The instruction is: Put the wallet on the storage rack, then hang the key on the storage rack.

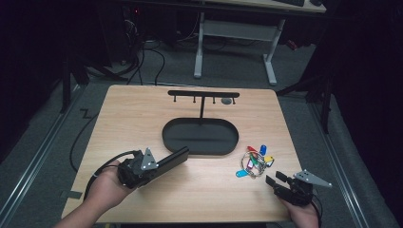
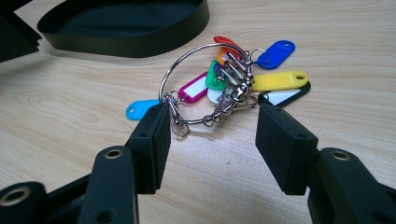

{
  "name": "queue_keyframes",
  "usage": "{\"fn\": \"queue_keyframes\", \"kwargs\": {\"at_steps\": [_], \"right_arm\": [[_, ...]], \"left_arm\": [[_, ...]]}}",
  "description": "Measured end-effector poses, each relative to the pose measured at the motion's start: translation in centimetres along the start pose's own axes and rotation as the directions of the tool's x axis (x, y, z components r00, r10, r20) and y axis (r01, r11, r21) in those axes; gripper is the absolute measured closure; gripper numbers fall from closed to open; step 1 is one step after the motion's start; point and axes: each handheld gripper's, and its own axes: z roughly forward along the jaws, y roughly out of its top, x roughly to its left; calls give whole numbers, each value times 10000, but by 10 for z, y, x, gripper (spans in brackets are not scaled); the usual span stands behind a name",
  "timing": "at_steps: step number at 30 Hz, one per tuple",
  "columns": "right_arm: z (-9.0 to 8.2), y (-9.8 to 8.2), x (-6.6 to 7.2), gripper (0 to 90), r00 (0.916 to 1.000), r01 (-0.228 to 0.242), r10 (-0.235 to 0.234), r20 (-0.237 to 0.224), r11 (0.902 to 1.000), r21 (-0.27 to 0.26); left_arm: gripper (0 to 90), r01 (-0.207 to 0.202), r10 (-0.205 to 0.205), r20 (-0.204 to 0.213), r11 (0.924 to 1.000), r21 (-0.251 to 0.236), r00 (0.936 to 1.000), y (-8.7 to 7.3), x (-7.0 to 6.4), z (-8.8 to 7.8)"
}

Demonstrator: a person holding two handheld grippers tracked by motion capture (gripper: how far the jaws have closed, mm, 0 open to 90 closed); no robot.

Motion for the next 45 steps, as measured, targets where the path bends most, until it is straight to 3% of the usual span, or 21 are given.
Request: {"fn": "queue_keyframes", "kwargs": {"at_steps": [10,15,25,32,34,36,37,40,45], "right_arm": [[0,0,0,458,10000,-38,38,3,10000,23],[0,0,-1,458,10000,-22,22,5,10000,9],[0,0,0,458,10000,-24,24,1,10000,19],[0,0,0,458,10000,-26,26,-4,10000,21],[0,0,0,458,10000,5,-5,-7,10000,7],[-1,1,0,458,10000,-2,2,-10,10000,-9],[-1,1,0,458,10000,-8,8,-11,10000,-12],[-2,1,0,458,10000,-18,18,-17,10000,-25],[-1,1,0,458,10000,-33,33,-24,10000,-26]], "left_arm": [[736,-241,232,-285,9992,-334,9993,12,5,-2],[737,-583,558,-476,9969,-520,9973,23,7,-9],[737,-1302,1238,-925,9892,-667,9880,42,14,-12],[738,-1951,1856,-1334,9789,-616,9735,57,20,-6],[738,-2338,2243,-1485,9710,-496,9631,65,21,0],[738,-2389,2290,-1510,9697,-515,9617,67,21,2],[738,-2729,2609,-1590,9603,-584,9522,72,21,7],[738,-3056,2925,-1688,9504,-577,9413,82,21,16],[738,-3299,3165,-1732,9424,-542,9326,95,24,30]]}}
